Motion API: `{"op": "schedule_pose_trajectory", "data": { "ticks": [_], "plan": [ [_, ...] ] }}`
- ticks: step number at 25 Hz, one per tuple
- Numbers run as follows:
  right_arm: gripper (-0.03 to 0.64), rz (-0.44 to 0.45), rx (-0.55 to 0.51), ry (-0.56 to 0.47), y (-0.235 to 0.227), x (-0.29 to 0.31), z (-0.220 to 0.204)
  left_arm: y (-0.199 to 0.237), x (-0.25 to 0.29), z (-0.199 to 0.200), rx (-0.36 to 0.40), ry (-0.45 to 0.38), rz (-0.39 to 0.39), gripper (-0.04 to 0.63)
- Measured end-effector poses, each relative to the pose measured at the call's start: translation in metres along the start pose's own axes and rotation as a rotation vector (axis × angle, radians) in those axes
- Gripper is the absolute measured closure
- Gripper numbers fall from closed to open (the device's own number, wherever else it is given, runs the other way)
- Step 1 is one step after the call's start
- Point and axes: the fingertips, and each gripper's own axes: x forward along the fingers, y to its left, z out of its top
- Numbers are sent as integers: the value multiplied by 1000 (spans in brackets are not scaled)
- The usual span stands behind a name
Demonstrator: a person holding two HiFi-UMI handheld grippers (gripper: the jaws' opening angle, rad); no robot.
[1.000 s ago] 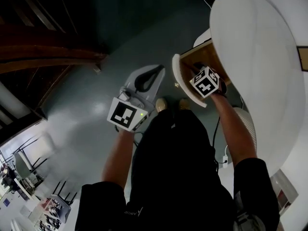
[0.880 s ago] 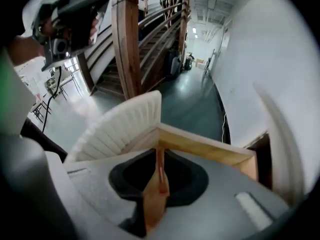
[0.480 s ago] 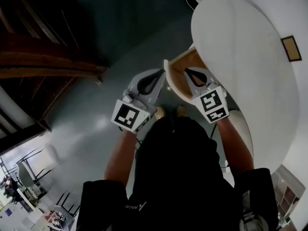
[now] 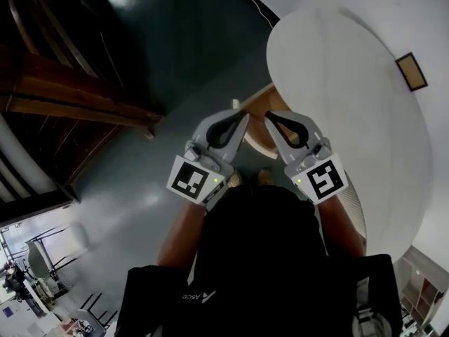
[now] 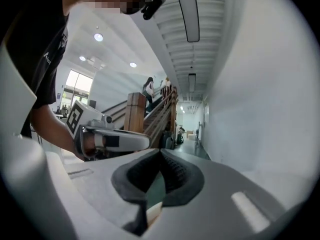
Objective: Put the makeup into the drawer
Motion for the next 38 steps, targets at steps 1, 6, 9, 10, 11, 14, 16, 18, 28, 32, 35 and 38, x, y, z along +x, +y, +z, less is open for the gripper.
{"op": "schedule_pose_trajectory", "data": {
  "ticks": [1,6,9,10,11,14,16,18,28,32,35,38],
  "plan": [
    [614,0,3,-22,1,-4,7,-4,0,7,7,-12,-6,584],
    [614,0,40,-103,4,-24,29,-23,-3,30,34,-65,-24,584],
    [614,1,51,-130,5,-34,36,-30,-5,31,42,-45,-24,584],
    [614,-1,53,-134,4,-36,38,-32,-5,32,45,-47,-25,584],
    [614,-6,54,-137,4,-39,39,-34,-5,34,46,-51,-26,584],
    [614,-16,58,-147,4,-42,42,-38,-5,38,53,-46,-35,584],
    [614,-19,58,-151,5,-43,44,-36,-7,37,65,-36,-37,584],
    [614,-19,56,-153,7,-44,46,-36,-8,38,73,-28,-36,584],
    [614,-25,42,-155,15,-52,51,-45,-12,47,68,-50,-54,584],
    [614,-31,44,-152,18,-55,49,-48,-13,48,86,-64,-60,584],
    [614,-35,43,-152,18,-58,50,-51,-14,49,74,-60,-62,584],
    [614,-38,40,-154,19,-60,52,-53,-16,49,74,-58,-65,584]
  ]
}}
